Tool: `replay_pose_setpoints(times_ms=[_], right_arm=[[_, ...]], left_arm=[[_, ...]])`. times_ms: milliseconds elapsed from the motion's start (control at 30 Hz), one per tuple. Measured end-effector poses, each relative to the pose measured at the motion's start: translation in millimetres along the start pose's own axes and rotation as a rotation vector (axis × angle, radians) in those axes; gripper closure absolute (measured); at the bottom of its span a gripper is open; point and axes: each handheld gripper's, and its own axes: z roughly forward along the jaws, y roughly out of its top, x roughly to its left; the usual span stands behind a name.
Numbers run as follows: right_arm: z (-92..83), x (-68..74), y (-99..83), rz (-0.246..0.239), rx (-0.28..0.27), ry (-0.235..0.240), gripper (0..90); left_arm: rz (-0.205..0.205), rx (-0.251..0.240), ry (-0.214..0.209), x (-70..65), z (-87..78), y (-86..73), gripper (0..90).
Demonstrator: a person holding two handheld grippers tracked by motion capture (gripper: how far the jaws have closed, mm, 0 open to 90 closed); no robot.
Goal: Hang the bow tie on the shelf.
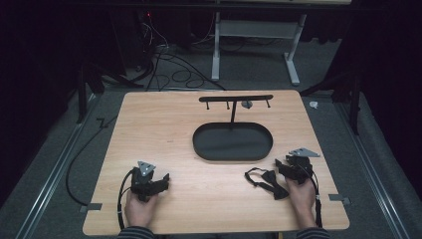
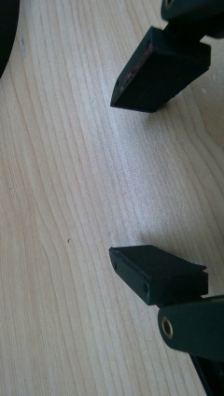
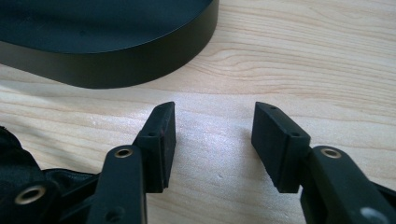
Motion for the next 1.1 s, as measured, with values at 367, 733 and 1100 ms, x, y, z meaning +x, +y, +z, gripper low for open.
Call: replay_pose_setpoints(times_ms=[367,733,1100], right_arm=[[0.0,1.1,-0.1,-0.006,0.005,0.007,46.1],[0.0,1.3,-0.1,-0.007,0.007,0.013,44.0],[-0.5,1.3,-0.5,-0.002,0.006,0.017,44.3]], left_arm=[[0.0,0.0,0.0,0.0,0.0,0.0,23.6],[0.0,0.0,0.0,0.0,0.0,0.0,23.6],[0.001,0.001,0.001,-0.1,0.0,0.1,23.6]])
